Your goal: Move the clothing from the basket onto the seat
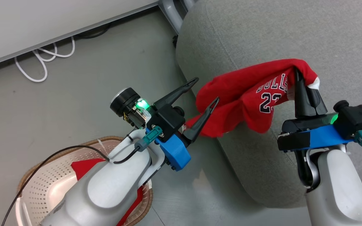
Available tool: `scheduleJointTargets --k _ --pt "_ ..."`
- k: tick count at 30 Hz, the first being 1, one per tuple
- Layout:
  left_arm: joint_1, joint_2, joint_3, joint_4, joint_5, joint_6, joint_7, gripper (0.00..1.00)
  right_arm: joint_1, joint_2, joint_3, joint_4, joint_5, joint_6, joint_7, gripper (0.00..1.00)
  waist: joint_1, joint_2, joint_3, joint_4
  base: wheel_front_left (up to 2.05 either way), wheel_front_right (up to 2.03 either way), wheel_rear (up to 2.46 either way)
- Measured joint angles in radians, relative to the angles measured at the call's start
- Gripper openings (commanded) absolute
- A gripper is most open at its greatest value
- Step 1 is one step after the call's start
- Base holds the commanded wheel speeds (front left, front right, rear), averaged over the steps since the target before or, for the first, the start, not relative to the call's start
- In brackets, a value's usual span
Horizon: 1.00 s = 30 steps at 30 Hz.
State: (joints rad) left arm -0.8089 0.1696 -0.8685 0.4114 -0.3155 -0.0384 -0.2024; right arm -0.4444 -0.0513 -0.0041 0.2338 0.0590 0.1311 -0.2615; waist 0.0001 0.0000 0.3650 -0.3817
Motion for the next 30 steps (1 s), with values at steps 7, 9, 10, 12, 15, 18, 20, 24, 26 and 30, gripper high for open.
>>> scheduleJointTargets --k 7,9,10,12,15,18,20,24,26,30 --pt "0.002 -0.004 -0.012 -0.004 -0.002 -0.001 -0.003 1.00 0.026 0.000 -0.020 -0.014 0.010 0.000 0.000 0.00 0.0000 0.0000 0.016 -0.036 0.00 0.00 0.00" --pt "0.003 -0.004 -0.012 -0.007 -0.004 -0.001 -0.007 1.00 0.022 0.000 -0.025 -0.024 -0.001 0.000 0.000 0.00 0.0000 0.0000 0.015 -0.032 0.00 0.00 0.00" --pt "0.003 -0.004 -0.012 -0.010 -0.006 -0.001 -0.009 1.00 0.014 0.000 -0.029 -0.028 -0.008 0.000 0.000 0.00 -0.0001 0.0000 0.016 -0.029 0.00 0.00 0.00" --pt "0.003 -0.002 -0.012 -0.016 -0.006 0.000 -0.011 1.00 -0.016 0.001 -0.038 -0.044 -0.029 0.000 0.000 0.00 -0.0001 0.0000 0.020 -0.023 0.00 0.00 0.00" --pt "-0.004 0.004 -0.013 -0.027 -0.005 0.001 -0.008 1.00 -0.093 -0.016 -0.068 -0.074 -0.044 0.000 0.000 0.00 -0.0001 0.0000 0.039 -0.015 0.00 0.00 0.00" --pt "-0.023 0.010 -0.014 -0.040 0.002 0.002 0.000 1.00 -0.188 -0.063 -0.123 -0.109 -0.052 0.000 0.000 0.00 -0.0001 0.0000 0.070 -0.003 0.00 0.00 0.00" --pt "-0.035 0.016 -0.015 -0.050 0.006 0.002 0.005 1.00 -0.255 -0.098 -0.166 -0.132 -0.060 0.000 0.000 0.00 -0.0002 0.0000 0.095 0.007 0.00 0.00 0.00" --pt "-0.061 0.034 -0.017 -0.074 0.018 0.000 0.018 1.00 -0.371 -0.193 -0.262 -0.166 -0.068 0.000 -0.002 0.00 -0.0001 0.0000 0.154 0.030 0.00 0.00 0.00" --pt "-0.077 0.043 -0.018 -0.087 0.022 0.000 0.026 1.00 -0.426 -0.231 -0.318 -0.174 -0.064 0.000 -0.003 0.00 -0.0001 0.0000 0.186 0.042 0.00 0.00 0.00" --pt "-0.117 0.065 -0.016 -0.121 0.038 -0.001 0.044 1.00 -0.522 -0.331 -0.406 -0.141 -0.043 0.000 -0.003 0.00 -0.0001 0.0000 0.259 0.064 0.00 0.00 0.00"
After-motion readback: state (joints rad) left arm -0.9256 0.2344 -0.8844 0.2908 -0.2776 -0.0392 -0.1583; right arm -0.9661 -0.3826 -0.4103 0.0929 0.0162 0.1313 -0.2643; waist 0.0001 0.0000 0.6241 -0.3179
